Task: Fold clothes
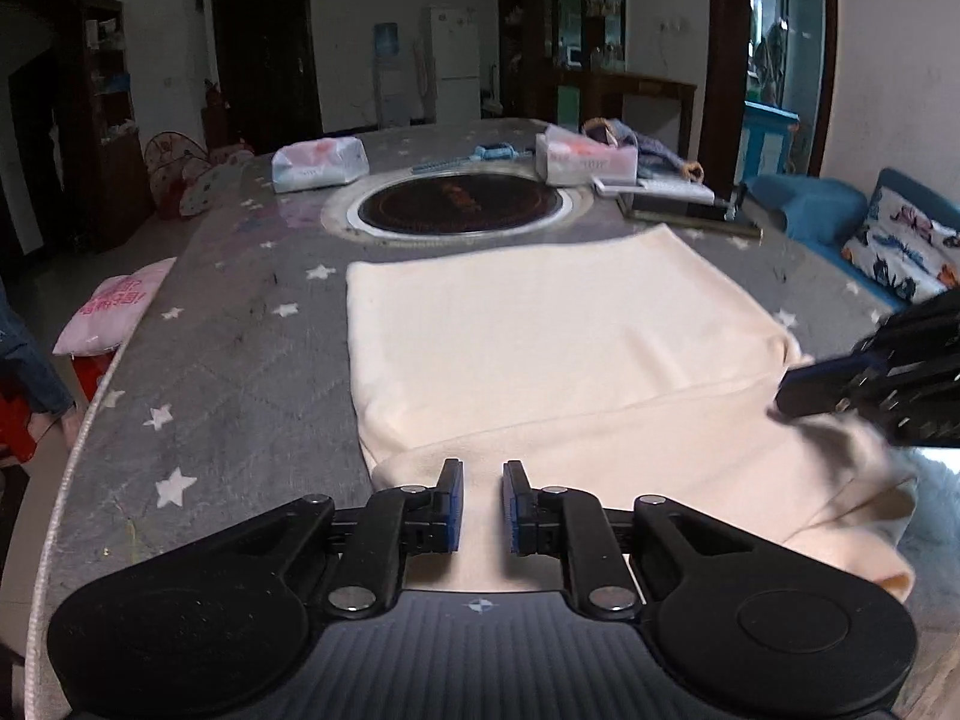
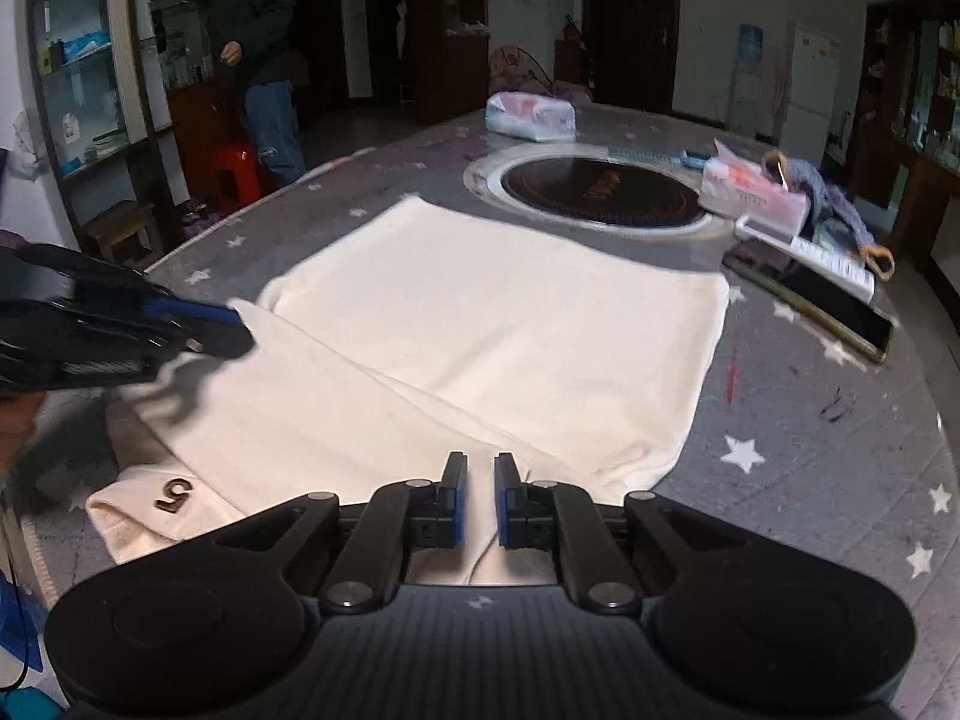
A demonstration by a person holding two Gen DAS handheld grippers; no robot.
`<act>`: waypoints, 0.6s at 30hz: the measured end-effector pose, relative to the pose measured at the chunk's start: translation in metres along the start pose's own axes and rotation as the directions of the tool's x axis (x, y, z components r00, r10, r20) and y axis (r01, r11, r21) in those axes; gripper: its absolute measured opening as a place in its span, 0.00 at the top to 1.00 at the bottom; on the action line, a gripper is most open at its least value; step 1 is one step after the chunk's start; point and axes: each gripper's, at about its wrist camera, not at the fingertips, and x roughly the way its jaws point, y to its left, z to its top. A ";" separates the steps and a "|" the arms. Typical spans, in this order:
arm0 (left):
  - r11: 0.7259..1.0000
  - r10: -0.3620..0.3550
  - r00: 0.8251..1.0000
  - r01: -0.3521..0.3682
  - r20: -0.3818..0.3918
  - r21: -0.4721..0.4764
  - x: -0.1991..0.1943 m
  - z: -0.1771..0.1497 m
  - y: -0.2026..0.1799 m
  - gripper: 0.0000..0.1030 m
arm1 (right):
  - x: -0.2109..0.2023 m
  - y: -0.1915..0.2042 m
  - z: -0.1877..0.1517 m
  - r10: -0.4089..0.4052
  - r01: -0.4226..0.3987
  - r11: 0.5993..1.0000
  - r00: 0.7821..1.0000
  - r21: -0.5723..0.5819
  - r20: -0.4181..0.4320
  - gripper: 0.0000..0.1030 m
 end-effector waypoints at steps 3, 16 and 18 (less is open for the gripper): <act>1.000 0.002 1.000 -0.002 0.005 0.011 -0.002 -0.005 -0.001 0.78 | -0.004 0.004 -0.004 0.024 -0.024 1.000 1.000 -0.016 0.004 0.91; 0.955 -0.054 0.998 0.041 0.033 0.293 -0.080 -0.054 -0.033 0.58 | -0.017 0.007 -0.023 0.033 -0.033 0.999 0.999 -0.015 -0.009 0.87; 0.934 -0.062 0.997 0.046 0.036 0.355 -0.083 -0.064 -0.044 0.57 | -0.020 0.007 -0.023 0.037 -0.037 0.999 0.999 -0.015 -0.007 0.86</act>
